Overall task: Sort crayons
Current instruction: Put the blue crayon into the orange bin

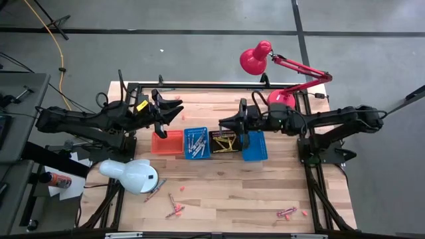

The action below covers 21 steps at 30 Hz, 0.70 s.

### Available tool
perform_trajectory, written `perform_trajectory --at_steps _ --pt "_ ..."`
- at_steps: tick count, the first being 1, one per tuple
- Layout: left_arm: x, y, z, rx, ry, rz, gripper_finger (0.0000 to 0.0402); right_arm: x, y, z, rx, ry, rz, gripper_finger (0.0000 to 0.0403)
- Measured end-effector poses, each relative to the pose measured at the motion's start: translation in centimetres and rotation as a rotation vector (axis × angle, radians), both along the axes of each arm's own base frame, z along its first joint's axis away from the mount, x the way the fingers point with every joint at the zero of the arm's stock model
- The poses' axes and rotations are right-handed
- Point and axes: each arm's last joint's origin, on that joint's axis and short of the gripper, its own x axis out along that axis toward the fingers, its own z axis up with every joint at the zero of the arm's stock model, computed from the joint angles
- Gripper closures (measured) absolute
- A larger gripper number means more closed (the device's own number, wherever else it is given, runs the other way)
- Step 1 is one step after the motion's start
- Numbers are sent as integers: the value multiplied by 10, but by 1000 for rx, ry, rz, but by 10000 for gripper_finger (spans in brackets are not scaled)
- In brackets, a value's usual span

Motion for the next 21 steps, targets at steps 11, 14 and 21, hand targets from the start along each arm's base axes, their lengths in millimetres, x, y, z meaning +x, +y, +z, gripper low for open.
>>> perform_trajectory --at_steps 11,14,21 --pt "0 0 0 1 1 0 300 0 -6 1 14 3 19 403" --pt "0 0 0 1 1 0 300 0 -6 1 14 4 19 403" --pt "0 0 0 -45 -15 -12 300 18 -6 -22 65 86 20 403"
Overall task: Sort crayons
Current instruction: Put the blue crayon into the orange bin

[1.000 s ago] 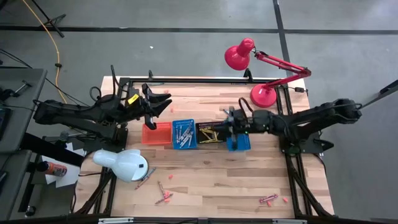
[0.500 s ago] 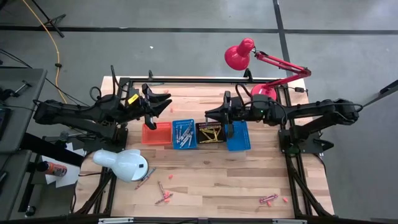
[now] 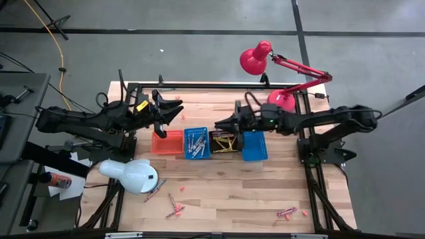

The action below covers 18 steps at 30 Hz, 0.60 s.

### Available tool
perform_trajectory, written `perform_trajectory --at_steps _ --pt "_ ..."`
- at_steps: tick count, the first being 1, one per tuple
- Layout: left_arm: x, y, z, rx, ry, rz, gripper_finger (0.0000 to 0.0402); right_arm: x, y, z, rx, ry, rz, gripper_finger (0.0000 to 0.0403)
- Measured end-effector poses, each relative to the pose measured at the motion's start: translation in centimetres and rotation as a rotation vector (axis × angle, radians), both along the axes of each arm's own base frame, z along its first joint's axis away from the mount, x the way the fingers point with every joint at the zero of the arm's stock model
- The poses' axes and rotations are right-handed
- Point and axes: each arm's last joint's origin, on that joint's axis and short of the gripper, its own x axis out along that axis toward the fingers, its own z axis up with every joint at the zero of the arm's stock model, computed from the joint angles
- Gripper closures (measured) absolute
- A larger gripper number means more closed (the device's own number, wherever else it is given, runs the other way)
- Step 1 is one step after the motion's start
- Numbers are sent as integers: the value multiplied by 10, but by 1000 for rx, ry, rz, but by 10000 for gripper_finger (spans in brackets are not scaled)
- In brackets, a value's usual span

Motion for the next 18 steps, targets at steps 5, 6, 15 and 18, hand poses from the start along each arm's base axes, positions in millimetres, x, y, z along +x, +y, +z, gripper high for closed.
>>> perform_trajectory --at_steps 5,6,15,18 --pt "0 0 0 -28 -11 -8 300 29 -1 -38 82 57 2 402" --pt "0 0 0 -28 -11 -8 300 35 -1 -44 100 51 5 402" --pt "0 0 1 -45 -22 -17 300 110 -3 -64 133 -31 47 402" --pt "0 -1 1 -69 -31 -42 300 132 -6 -61 130 -63 55 402"
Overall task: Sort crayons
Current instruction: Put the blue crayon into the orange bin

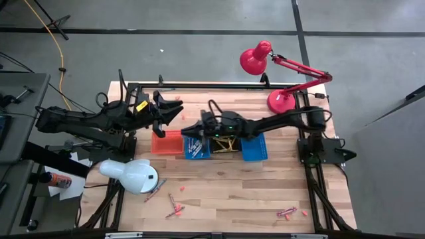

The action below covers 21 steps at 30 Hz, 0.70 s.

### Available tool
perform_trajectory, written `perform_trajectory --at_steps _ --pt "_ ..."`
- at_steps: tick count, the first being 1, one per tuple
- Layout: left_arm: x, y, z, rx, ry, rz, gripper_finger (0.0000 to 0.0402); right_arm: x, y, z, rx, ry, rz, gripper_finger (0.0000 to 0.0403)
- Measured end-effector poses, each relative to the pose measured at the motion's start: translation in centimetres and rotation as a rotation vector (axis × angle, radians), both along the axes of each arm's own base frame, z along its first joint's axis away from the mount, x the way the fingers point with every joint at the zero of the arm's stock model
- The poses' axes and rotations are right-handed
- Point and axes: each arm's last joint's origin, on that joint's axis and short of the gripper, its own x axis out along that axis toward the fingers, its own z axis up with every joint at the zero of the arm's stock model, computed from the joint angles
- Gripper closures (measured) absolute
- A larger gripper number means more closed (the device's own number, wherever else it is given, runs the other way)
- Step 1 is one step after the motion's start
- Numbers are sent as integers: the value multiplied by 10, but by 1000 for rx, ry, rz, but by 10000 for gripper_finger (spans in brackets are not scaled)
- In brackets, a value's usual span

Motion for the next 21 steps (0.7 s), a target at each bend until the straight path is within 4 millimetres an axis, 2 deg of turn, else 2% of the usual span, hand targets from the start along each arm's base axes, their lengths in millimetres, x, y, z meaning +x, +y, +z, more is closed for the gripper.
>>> perform_trajectory --at_steps 10,17,21 --pt "1 -2 0 -16 -10 -83 300 53 -11 1 -15 -77 72 402" --pt "1 -2 0 -47 -18 -93 300 77 -13 -17 -13 -52 78 402" --pt "1 -2 0 -47 -17 -93 300 83 -16 -41 2 64 6 402"
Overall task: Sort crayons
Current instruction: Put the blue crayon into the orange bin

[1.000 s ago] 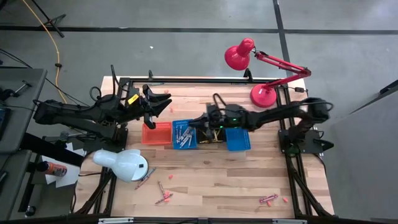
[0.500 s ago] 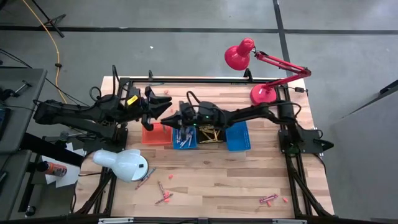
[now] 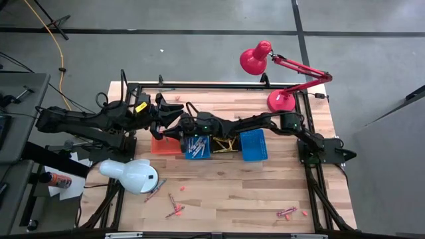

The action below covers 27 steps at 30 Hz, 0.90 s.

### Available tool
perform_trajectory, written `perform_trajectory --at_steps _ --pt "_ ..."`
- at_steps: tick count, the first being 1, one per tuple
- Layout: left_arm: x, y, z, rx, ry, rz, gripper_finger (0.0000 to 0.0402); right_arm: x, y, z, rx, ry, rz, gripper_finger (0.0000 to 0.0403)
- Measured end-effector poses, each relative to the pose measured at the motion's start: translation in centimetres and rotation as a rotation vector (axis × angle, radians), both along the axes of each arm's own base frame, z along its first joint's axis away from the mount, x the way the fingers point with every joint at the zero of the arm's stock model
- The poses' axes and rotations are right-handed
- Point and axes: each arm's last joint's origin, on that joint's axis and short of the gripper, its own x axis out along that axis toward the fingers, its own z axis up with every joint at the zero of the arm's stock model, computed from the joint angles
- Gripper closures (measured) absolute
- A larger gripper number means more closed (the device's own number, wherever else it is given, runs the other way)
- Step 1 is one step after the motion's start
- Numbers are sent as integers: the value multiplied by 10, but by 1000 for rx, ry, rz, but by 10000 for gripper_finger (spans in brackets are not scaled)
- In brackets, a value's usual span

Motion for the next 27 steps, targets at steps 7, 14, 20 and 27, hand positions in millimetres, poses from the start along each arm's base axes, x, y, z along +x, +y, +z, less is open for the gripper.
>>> perform_trajectory --at_steps 7,14,20,27 --pt "0 0 0 0 0 0 300 -1 -3 -17 -2 162 -105 402" --pt "0 0 0 0 0 0 300 -1 -3 -16 4 164 -105 371" --pt "0 0 0 -1 0 6 300 -1 -3 -16 3 162 -104 267" --pt "0 0 0 -2 -1 8 300 -13 -19 12 -11 227 -47 191"
